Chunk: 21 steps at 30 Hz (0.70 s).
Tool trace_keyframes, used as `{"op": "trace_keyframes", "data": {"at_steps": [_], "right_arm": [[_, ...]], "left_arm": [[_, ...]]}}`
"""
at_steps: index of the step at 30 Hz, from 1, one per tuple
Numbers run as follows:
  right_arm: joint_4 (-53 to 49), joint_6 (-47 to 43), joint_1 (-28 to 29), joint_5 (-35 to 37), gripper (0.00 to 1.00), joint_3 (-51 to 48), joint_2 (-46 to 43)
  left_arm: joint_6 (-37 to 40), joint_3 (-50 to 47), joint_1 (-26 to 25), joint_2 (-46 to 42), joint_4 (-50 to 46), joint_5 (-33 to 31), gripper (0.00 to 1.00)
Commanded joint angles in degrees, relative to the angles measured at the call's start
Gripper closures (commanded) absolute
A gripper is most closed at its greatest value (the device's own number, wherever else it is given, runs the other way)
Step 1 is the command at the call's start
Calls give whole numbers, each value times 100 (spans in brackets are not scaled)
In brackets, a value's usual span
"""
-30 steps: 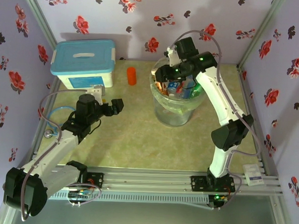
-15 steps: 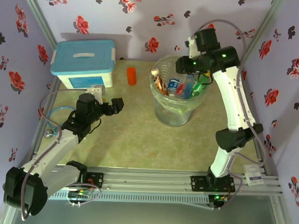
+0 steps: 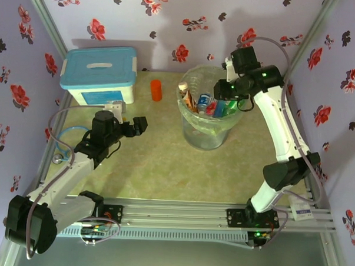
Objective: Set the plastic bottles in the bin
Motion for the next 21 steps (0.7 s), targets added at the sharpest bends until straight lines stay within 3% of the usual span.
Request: {"op": "trace_keyframes", "data": {"at_steps": [1,7,18,21], "right_arm": [[-174,98,254,-134,62,-552,120],[50,188,469,-122,63,-865,111],[458,251,795,-1636,63,-665,573],[457,210,901,-1591,62,-469,614]], "left_arm": [[83,111,45,-14,47,40,0],[67,124,45,-13,50,40,0],[120,247,112,-212,-422,-306,0],[72,242,256,-270,-539,-321,0]]}}
